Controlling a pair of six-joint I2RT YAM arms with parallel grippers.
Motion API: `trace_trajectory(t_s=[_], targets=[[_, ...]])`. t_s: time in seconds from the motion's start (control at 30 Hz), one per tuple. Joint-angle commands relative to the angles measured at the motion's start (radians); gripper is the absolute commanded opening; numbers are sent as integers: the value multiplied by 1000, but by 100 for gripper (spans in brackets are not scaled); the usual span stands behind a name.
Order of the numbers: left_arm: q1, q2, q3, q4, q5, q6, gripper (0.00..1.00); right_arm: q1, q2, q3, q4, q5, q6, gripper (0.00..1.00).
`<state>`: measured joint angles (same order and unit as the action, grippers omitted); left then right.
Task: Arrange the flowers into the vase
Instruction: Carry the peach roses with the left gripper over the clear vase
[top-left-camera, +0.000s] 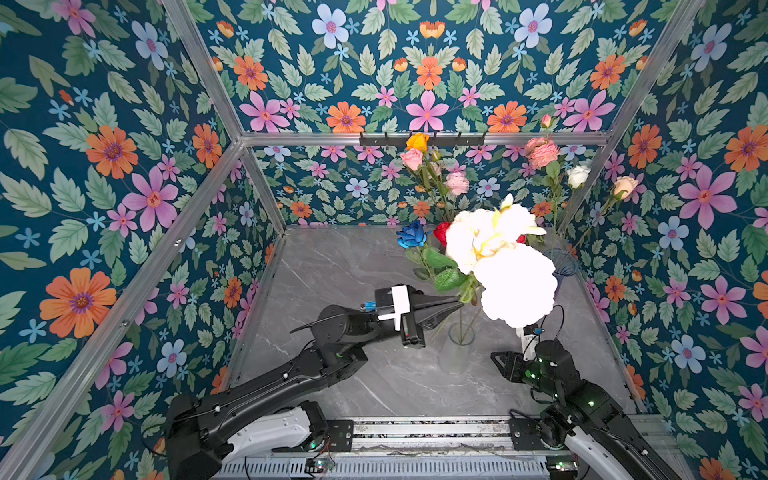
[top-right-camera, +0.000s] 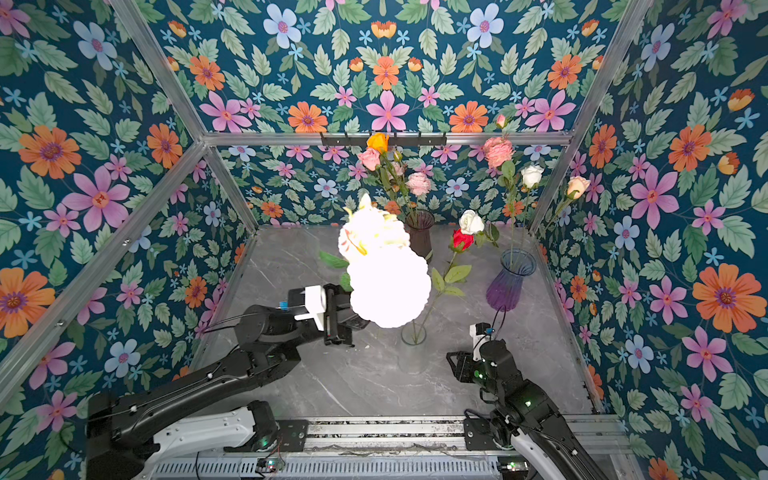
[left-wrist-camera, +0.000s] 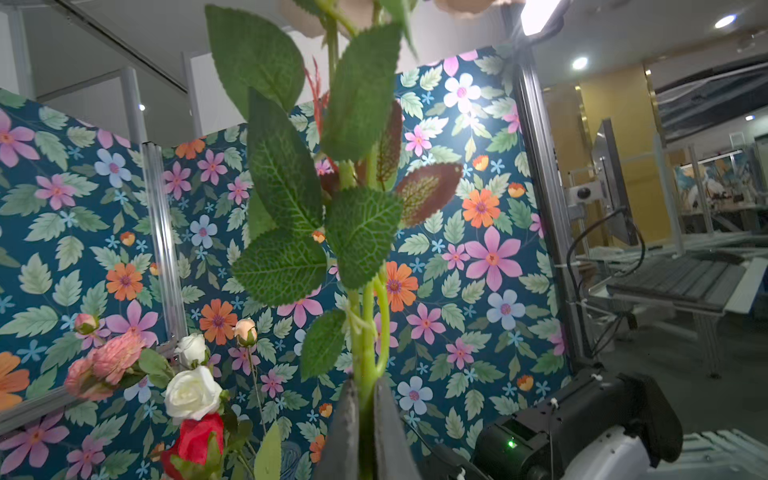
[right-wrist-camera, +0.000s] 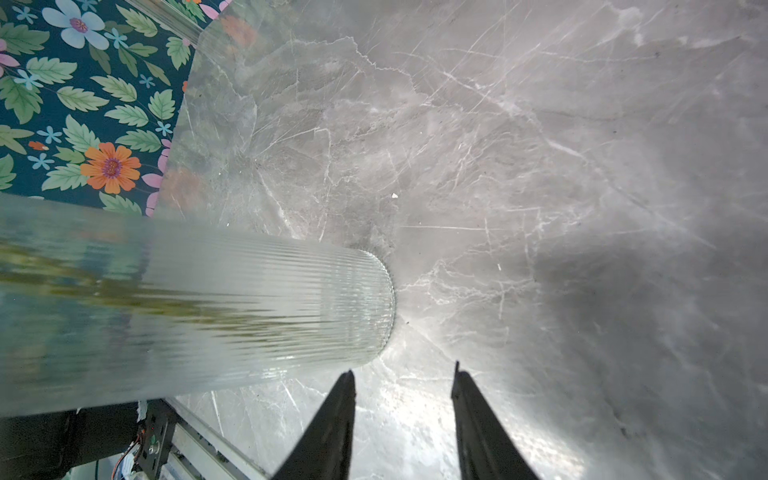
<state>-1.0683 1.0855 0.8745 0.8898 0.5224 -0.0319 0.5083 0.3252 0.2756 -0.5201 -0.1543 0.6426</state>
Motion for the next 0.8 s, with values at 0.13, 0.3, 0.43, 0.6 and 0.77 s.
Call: trace_trajectory(t_s=[0.13, 0.3, 0.43, 0.6, 0.77], targets=[[-8, 160, 41, 242, 41, 73, 0, 1, 8, 2, 12, -2, -5, 41], [-8, 231, 39, 327, 40, 29, 0, 0, 3, 0, 12, -4, -7, 41], [-8, 260, 22, 385, 30, -16, 0, -1, 0, -1, 13, -4, -6, 41], [-8, 279, -30, 463, 4, -47, 0, 1, -1, -1, 12, -5, -6, 41], [-9, 311, -86, 544, -10, -80, 0, 0, 0, -2, 14, -7, -6, 41]])
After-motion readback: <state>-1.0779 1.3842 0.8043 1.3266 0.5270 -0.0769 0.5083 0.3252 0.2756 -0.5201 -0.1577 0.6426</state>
